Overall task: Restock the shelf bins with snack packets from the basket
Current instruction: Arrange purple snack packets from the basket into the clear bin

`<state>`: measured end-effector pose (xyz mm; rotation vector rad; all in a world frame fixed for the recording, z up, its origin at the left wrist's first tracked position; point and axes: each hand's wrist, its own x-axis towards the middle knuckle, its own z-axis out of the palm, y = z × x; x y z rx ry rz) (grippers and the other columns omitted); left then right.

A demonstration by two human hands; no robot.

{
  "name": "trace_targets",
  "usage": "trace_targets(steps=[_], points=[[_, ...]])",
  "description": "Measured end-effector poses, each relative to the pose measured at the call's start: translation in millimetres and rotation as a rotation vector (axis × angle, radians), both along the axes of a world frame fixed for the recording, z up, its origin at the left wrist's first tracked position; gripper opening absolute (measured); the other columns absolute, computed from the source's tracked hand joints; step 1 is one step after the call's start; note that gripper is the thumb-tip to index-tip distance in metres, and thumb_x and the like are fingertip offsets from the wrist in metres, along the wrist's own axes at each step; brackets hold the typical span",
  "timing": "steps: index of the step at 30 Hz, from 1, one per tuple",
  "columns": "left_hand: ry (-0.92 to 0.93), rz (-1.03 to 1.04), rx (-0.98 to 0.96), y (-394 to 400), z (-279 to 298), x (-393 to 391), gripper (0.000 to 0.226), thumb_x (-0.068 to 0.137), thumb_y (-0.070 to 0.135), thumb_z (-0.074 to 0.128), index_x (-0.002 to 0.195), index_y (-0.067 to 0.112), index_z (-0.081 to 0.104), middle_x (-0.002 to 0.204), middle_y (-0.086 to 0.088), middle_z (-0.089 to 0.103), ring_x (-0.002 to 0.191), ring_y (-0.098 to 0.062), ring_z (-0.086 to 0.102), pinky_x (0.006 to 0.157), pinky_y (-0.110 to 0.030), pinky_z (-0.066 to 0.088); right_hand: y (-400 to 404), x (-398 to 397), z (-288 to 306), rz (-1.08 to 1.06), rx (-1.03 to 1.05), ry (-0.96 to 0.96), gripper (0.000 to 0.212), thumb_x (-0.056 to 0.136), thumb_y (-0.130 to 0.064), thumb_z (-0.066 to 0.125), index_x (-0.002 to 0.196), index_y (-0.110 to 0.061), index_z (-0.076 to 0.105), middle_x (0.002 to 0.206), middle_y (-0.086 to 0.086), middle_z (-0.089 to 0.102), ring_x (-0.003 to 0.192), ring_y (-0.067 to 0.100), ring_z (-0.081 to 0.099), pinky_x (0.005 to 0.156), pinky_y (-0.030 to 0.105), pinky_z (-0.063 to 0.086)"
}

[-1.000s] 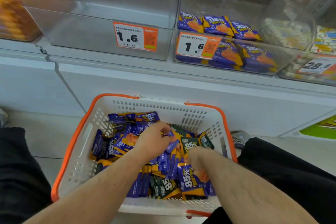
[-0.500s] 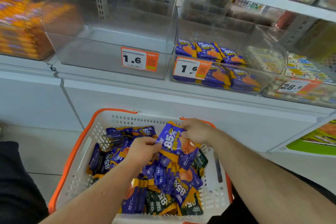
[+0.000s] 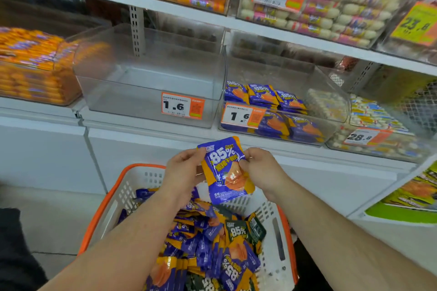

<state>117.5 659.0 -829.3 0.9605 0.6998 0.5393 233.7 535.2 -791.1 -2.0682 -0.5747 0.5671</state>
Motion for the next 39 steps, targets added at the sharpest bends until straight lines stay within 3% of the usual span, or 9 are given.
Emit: trace_targets(steps=[4,6,9,14,20,26,31,34,39], points=[[-0.05,-0.191,0.173,-2.9,32.5,8.7,0.015,0.09,-0.001,0.061,0.099,0.007,0.071,0.095,-0.013,0.074,0.073,-0.022,0.071,0.058,-0.032,0.056,1.7,-3.6,19.7,-0.142,0.235,0.024,0.02,0.096,-0.003,0.052,0.086,-0.019,0.06,0.081,0.005,0.068,0.068,0.016,0.065,0.064,0.035,0.058],[-0.086,-0.187,0.296,-2.7,55.5,20.7,0.019,0.09,-0.004,0.061,0.096,0.01,0.071,0.094,-0.011,0.075,0.074,-0.021,0.071,0.059,-0.032,0.055,0.2,-2.7,30.8,-0.188,0.271,-0.214,0.02,0.093,-0.015,0.062,0.108,-0.026,0.055,0.099,-0.003,0.064,0.087,0.004,0.065,0.075,0.025,0.055],[-0.177,-0.214,0.384,-1.3,92.7,43.2,0.025,0.089,-0.008,0.06,0.091,0.014,0.071,0.087,-0.005,0.076,0.072,-0.019,0.07,0.059,-0.031,0.057,-3.4,0.9,47.4,-0.122,0.217,-0.68,0.069,0.071,-0.042,0.075,0.131,-0.02,0.048,0.132,-0.006,0.045,0.124,0.002,0.038,0.101,0.022,0.035],[-0.155,-0.309,0.511,-3.2,118.6,86.2,0.025,0.089,-0.006,0.062,0.093,0.016,0.072,0.09,-0.005,0.076,0.081,-0.022,0.073,0.072,-0.039,0.06,4.3,20.8,58.8,-0.275,0.129,-0.86,0.09,0.052,-0.07,0.06,0.126,-0.021,0.054,0.15,0.007,0.032,0.139,0.024,0.033,0.107,0.042,0.038],[-0.092,-0.337,0.773,10.1,129.7,146.1,0.019,0.095,0.013,0.058,0.087,0.024,0.071,0.083,0.004,0.074,0.077,-0.014,0.07,0.069,-0.028,0.056,-0.1,84.3,85.5,-0.324,0.004,-0.783,0.079,0.051,-0.06,0.052,0.12,-0.02,0.057,0.122,-0.002,0.05,0.117,0.026,0.046,0.095,0.035,0.04],[0.273,-0.208,1.186,38.3,125.5,210.7,0.013,0.093,0.027,0.055,0.096,0.031,0.067,0.088,0.01,0.065,0.086,-0.014,0.063,0.076,-0.025,0.048,9.7,192.0,106.0,-0.324,-0.378,-0.673,0.07,0.072,-0.061,0.062,0.131,-0.023,0.055,0.13,0.01,0.055,0.121,0.033,0.049,0.099,0.037,0.042],[0.547,-0.452,1.139,49.0,104.9,235.9,0.024,0.089,0.025,0.055,0.095,0.008,0.07,0.092,-0.01,0.071,0.089,-0.028,0.065,0.08,-0.034,0.055,47.2,264.2,90.4,-0.259,-0.598,-0.612,0.063,0.075,-0.061,0.058,0.122,-0.018,0.057,0.127,0.015,0.059,0.117,0.036,0.054,0.094,0.038,0.046],[0.526,-0.434,0.995,58.1,100.8,236.8,0.023,0.085,0.02,0.056,0.067,0.006,0.055,0.059,-0.006,0.049,0.057,-0.023,0.045,0.056,-0.028,0.034,69.0,288.2,78.8,-0.195,-0.713,-0.622,0.072,0.069,-0.067,0.051,0.123,-0.02,0.059,0.128,0.016,0.059,0.118,0.038,0.053,0.098,0.041,0.046],[0.534,-0.462,0.986,61.7,95.9,236.1,0.027,0.083,0.021,0.054,0.061,0.012,0.041,0.056,-0.004,0.036,0.052,-0.021,0.034,0.052,-0.026,0.025,87.2,318.7,51.6,-0.108,-0.921,-0.588,0.075,0.061,-0.056,0.047,0.124,-0.017,0.062,0.133,0.018,0.055,0.117,0.04,0.053,0.099,0.045,0.047]])
